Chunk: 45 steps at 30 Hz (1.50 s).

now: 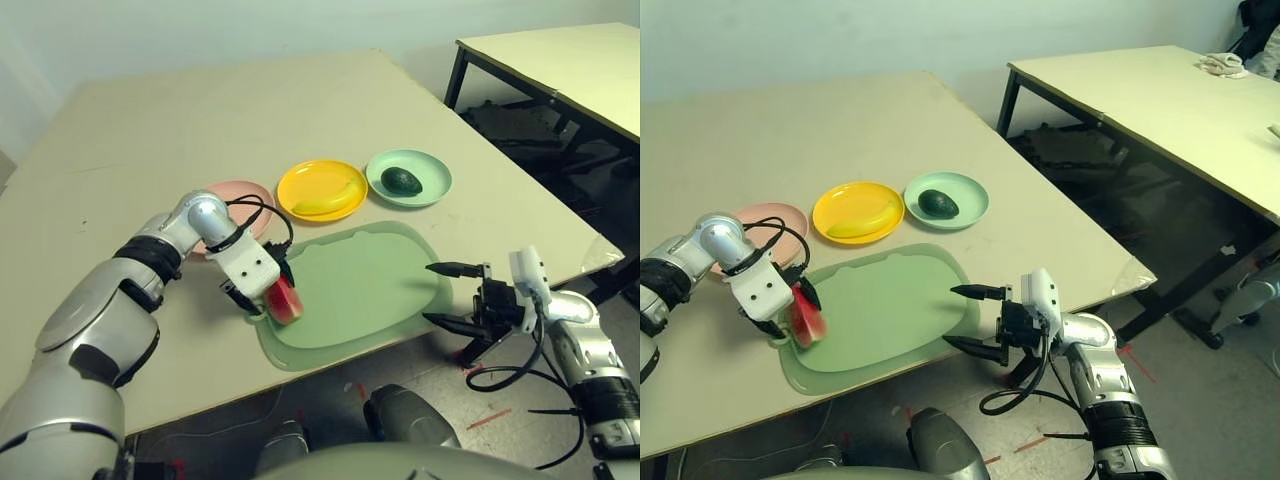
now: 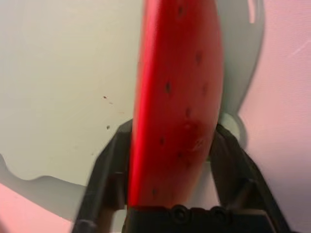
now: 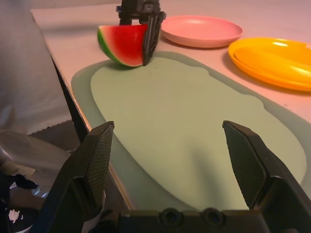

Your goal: Place the fruits into color-matched plates.

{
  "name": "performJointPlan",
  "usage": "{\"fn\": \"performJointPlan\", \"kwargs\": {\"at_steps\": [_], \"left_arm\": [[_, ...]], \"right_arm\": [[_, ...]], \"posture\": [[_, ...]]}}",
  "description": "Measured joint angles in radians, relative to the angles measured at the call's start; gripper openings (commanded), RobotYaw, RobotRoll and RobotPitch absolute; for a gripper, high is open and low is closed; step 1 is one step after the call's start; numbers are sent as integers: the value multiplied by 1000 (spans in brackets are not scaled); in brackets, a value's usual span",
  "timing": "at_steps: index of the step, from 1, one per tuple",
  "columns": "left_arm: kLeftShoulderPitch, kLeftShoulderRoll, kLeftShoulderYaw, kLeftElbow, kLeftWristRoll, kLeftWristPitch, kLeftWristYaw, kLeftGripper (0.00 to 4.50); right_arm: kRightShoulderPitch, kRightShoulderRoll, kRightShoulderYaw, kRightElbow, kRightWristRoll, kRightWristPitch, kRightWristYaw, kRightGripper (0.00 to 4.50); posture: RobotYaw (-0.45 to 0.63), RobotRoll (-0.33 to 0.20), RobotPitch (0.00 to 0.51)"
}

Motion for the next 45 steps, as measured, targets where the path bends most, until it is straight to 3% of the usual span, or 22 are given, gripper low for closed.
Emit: {"fn": "performJointPlan", "kwargs": {"at_steps": [15,25,31,38,45], "left_arm": [[0,2,15,1,-16,77,0,2362],[-48,64,99,-37,-91,186,0,2362],[-48,75,155,-6,-78,196,0,2362],[-107,74,265,212,84,193,82,2362],[-155,80,282,348,322,228,344,2362]], "right_arm": [[0,0,3,-10,0,2,-9,4500],[-5,2,11,-2,0,1,-7,4500],[-24,11,13,13,0,1,-11,4500],[-46,20,-10,34,10,31,-70,4500],[-49,38,-39,26,28,79,-138,4500]], "posture": [[-328,0,0],[-298,0,6],[-290,0,5],[-281,0,3],[-281,0,2]]}}
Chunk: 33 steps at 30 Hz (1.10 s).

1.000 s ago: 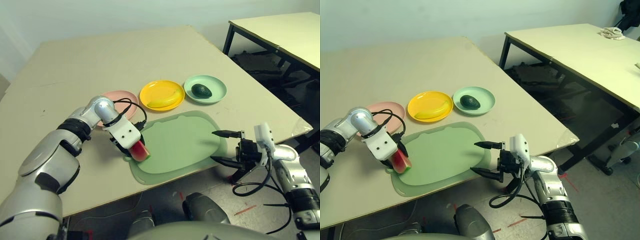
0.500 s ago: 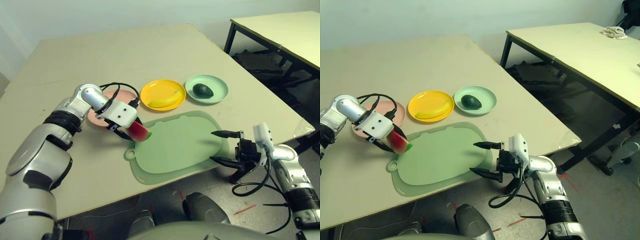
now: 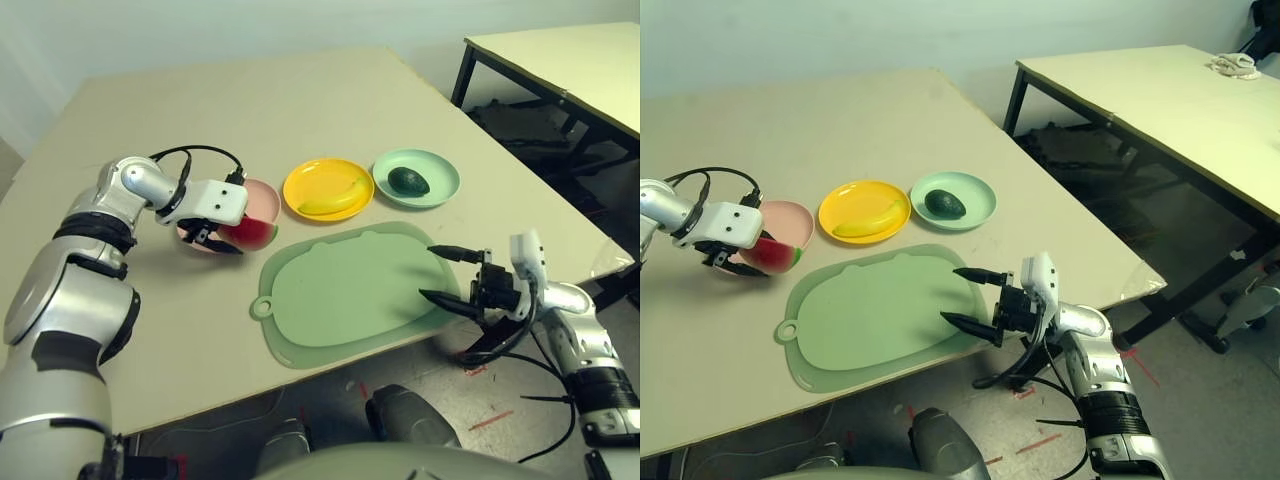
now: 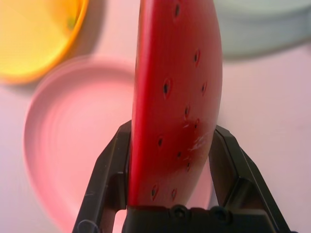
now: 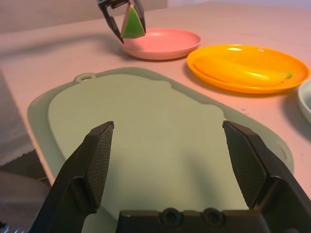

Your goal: Place the fruits into color-matched plates.

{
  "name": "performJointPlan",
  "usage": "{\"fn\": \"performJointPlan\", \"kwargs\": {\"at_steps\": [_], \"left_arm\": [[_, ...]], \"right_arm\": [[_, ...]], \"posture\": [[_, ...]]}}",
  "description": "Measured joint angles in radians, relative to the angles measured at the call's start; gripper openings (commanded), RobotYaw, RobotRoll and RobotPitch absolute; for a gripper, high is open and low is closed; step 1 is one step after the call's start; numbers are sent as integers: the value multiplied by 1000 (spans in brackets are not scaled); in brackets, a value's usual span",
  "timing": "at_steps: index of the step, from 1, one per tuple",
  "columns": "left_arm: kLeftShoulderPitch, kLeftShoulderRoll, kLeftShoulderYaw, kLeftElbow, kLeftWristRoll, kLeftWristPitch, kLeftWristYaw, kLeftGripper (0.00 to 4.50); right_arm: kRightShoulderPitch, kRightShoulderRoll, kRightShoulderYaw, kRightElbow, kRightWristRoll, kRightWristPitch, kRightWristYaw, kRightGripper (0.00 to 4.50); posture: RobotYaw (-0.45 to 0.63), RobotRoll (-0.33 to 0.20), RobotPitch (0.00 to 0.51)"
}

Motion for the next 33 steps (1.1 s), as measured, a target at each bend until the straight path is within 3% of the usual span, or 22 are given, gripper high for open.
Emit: {"fn": "performJointPlan", "kwargs": {"at_steps": [6,14,19,21,33], "left_arm": [[-20,-11,6,42,134,77,197,2362],[-19,-36,16,67,235,155,350,2362],[7,-57,41,68,251,169,358,4040],[12,-59,46,68,255,167,353,4463],[23,-52,90,67,256,127,281,4463]], "right_arm": [[2,12,-2,-35,14,19,-36,4500],[46,12,-1,-76,14,19,-49,4500],[46,13,-1,-93,14,19,-57,4500],[46,13,-1,-102,14,20,-59,4500],[28,23,5,-100,13,20,-58,4500]], "posture": [[-299,0,0],[-321,0,0],[-322,0,0],[-320,0,0],[-295,0,0]]}}
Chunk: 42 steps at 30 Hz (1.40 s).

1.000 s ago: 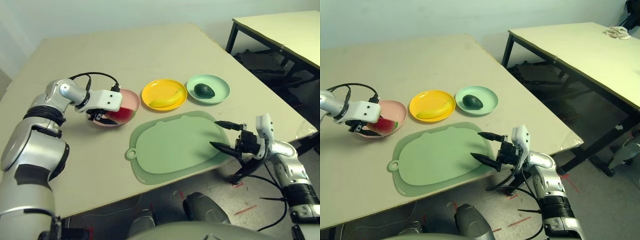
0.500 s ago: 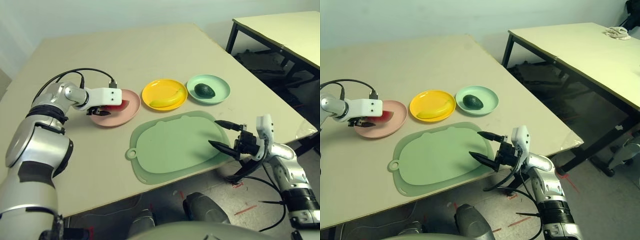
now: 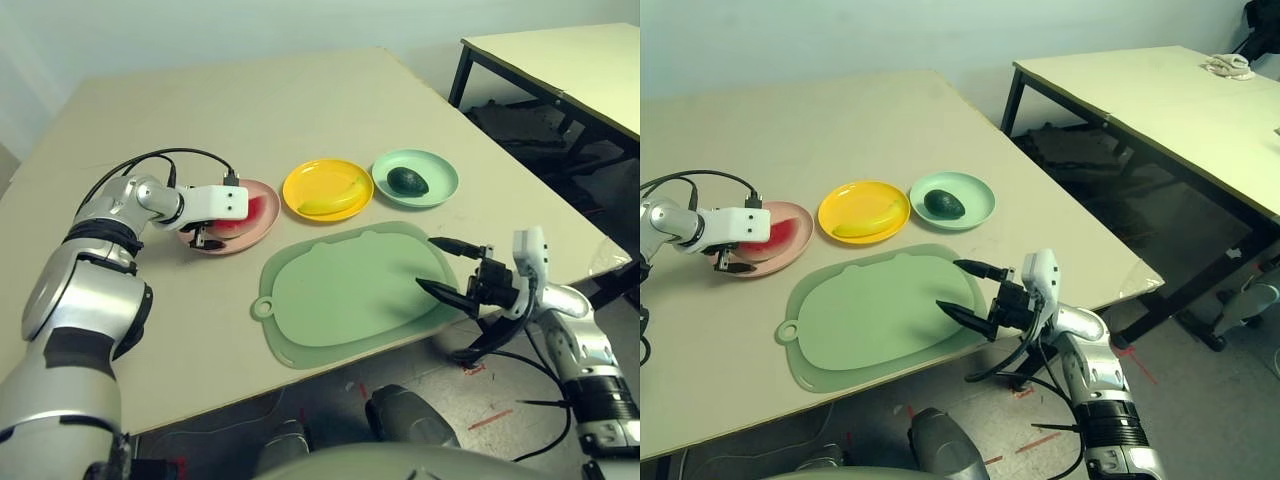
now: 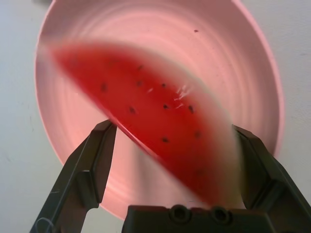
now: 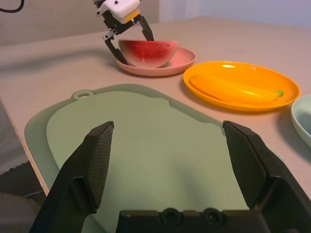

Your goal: Place the fruits into color-matched plates.

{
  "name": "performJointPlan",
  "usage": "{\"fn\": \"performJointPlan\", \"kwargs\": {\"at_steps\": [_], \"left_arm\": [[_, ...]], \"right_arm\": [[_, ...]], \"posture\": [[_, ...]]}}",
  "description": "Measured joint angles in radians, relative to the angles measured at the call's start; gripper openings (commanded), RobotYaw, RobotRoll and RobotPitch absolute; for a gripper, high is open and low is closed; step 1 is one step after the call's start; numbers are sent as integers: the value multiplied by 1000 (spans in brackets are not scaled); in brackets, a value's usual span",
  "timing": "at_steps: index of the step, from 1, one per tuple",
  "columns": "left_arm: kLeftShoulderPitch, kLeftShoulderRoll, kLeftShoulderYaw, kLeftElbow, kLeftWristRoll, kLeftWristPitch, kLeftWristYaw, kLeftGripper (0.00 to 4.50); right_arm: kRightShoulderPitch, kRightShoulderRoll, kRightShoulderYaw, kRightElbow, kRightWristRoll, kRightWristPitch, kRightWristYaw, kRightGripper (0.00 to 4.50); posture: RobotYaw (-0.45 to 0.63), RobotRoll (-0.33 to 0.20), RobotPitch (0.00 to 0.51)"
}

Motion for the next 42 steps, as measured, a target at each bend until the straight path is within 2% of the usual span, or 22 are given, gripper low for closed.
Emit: {"fn": "performJointPlan", "kwargs": {"at_steps": [4,9,15,18,22,24,27,31,35,39,42], "left_arm": [[-21,25,43,-6,-26,-34,-50,4463],[-82,90,141,-66,-112,-79,-166,4463],[-62,125,281,-169,-276,-14,-310,4463],[45,137,405,-296,-429,142,-359,4463],[294,118,569,-562,-609,386,-302,4463],[441,65,656,-733,-697,494,-212,4463],[640,-76,770,-970,-800,606,-24,4463],[821,-270,836,-1148,-844,630,203,4463],[910,-408,876,-1186,-848,585,385,4463],[982,-470,894,-1205,-821,529,509,4463],[1024,-512,894,-1231,-813,507,571,4463]], "right_arm": [[-11,0,1,13,-1,0,2,4500],[-27,11,6,38,-2,-3,13,4500],[-35,21,8,71,-4,-9,23,4500],[-43,24,8,86,-6,-12,31,4500],[-58,23,4,110,-9,-13,34,4500],[-64,21,-8,119,-9,-14,23,4500],[-67,24,-33,130,-10,-21,-18,4500],[-70,35,-82,168,-32,-68,-130,4500],[-72,38,-168,196,-42,-115,-277,4500],[-73,0,-258,240,-47,-152,-390,4500],[-80,-64,-291,344,-52,-187,-388,4500]], "posture": [[-273,0,0],[-245,0,0],[-218,0,8],[-207,0,11],[-179,0,15],[-171,0,16],[-158,0,21],[-145,0,31],[-150,0,40],[-173,0,54],[-183,0,62]]}}
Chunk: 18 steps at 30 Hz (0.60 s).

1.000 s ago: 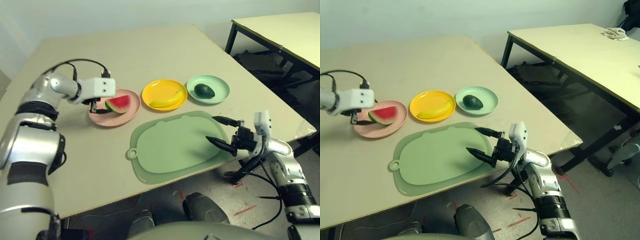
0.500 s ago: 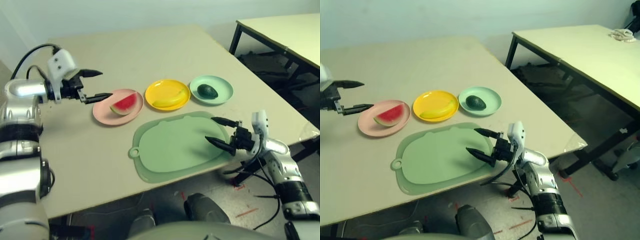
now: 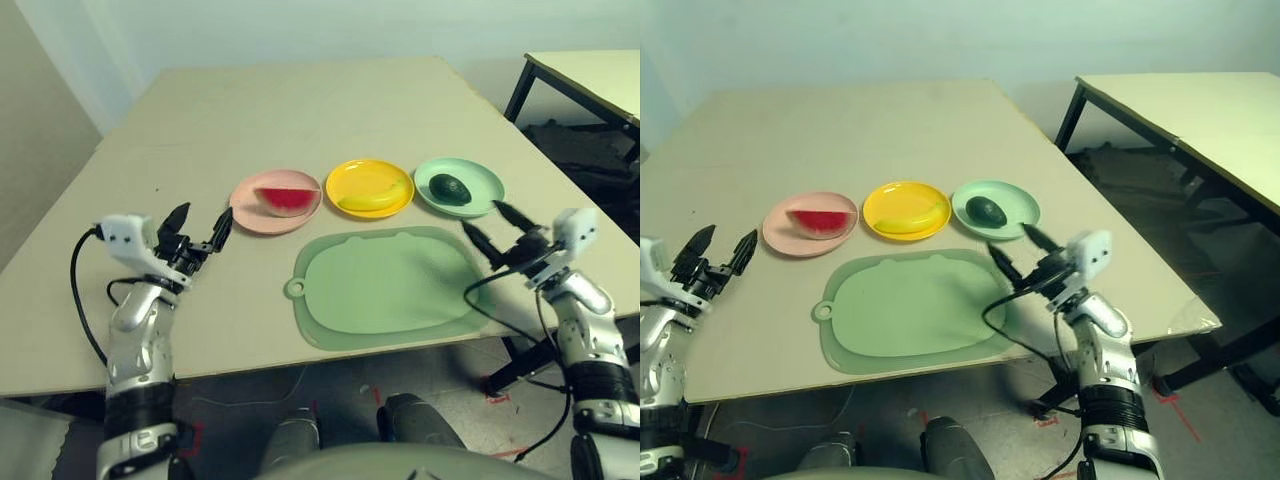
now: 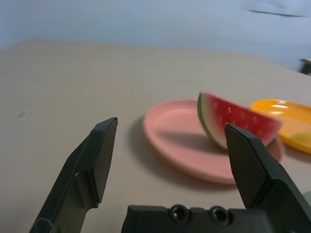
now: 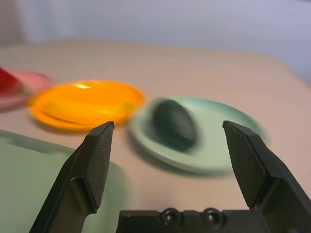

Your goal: Place the fruits into color-matched plates.

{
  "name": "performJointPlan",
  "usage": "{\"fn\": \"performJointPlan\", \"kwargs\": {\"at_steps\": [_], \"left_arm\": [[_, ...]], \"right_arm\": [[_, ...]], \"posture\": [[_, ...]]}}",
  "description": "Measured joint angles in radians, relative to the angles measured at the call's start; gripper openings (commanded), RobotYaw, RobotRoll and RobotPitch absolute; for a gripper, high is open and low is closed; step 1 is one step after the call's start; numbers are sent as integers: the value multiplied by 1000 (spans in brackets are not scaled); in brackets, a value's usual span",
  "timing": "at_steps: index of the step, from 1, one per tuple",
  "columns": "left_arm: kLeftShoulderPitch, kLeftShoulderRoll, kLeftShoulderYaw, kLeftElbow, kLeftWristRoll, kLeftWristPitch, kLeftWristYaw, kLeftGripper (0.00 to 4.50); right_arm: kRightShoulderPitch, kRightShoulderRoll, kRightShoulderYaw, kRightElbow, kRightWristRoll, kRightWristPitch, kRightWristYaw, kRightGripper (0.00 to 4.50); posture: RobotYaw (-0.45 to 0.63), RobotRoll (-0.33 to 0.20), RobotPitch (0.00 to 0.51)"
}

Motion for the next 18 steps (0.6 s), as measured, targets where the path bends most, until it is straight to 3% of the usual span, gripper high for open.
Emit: {"fn": "performJointPlan", "kwargs": {"at_steps": [11,18], "left_arm": [[111,-109,-144,-108,111,-88,90,4463],[151,-128,-189,-156,141,-123,124,4463]], "right_arm": [[-195,-169,-34,472,-13,-98,205,4500],[-282,-190,-54,619,-28,-124,262,4500]], "posture": [[-171,0,69],[-155,0,67]]}}
